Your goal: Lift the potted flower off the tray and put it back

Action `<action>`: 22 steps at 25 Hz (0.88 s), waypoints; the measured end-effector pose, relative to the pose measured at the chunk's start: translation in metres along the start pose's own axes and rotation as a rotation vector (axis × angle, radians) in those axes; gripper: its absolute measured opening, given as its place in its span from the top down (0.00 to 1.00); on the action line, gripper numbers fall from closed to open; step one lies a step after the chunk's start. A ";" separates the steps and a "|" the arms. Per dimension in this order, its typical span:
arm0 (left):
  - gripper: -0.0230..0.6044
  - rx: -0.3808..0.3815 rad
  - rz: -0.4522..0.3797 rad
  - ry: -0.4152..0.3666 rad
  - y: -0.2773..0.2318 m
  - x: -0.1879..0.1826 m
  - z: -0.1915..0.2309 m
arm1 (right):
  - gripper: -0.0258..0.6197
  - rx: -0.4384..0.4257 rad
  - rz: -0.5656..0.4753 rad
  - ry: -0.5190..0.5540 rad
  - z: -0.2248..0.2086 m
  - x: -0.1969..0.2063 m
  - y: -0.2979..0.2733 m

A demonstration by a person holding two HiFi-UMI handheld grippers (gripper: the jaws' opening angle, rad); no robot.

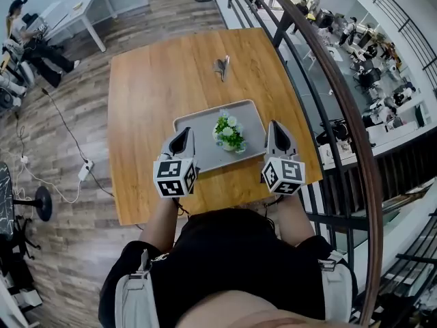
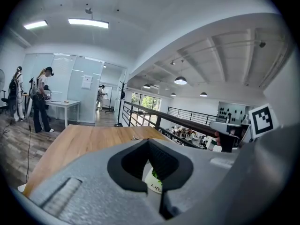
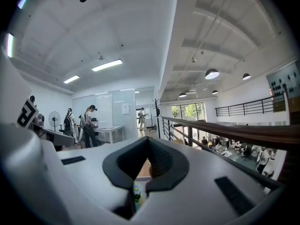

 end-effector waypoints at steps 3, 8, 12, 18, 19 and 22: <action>0.94 -0.001 0.012 0.012 -0.002 0.005 0.005 | 0.97 -0.001 0.015 -0.006 0.002 0.005 -0.004; 0.94 -0.005 0.036 0.029 -0.012 0.016 0.016 | 0.96 0.017 0.051 -0.034 -0.002 0.022 -0.009; 0.94 -0.035 0.060 0.046 -0.034 0.020 0.018 | 0.96 0.015 0.092 -0.038 -0.029 0.034 -0.035; 0.94 -0.120 0.060 0.044 -0.065 0.023 0.038 | 0.97 -0.063 0.060 -0.012 -0.036 0.043 -0.094; 0.94 -0.128 0.051 0.043 -0.068 0.022 0.038 | 0.97 -0.081 0.050 0.007 -0.035 0.043 -0.099; 0.94 -0.130 0.032 0.024 -0.078 0.016 0.035 | 0.97 -0.123 0.027 0.011 -0.032 0.041 -0.112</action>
Point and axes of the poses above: the fingertips, and each gripper's own axes: y backward along the fingers, z to its left, x out of its underside, the point moved 2 cm from there along y, backward along the fingers, and after that the axes turned 11 degrees about -z, right-handed, at the moved point
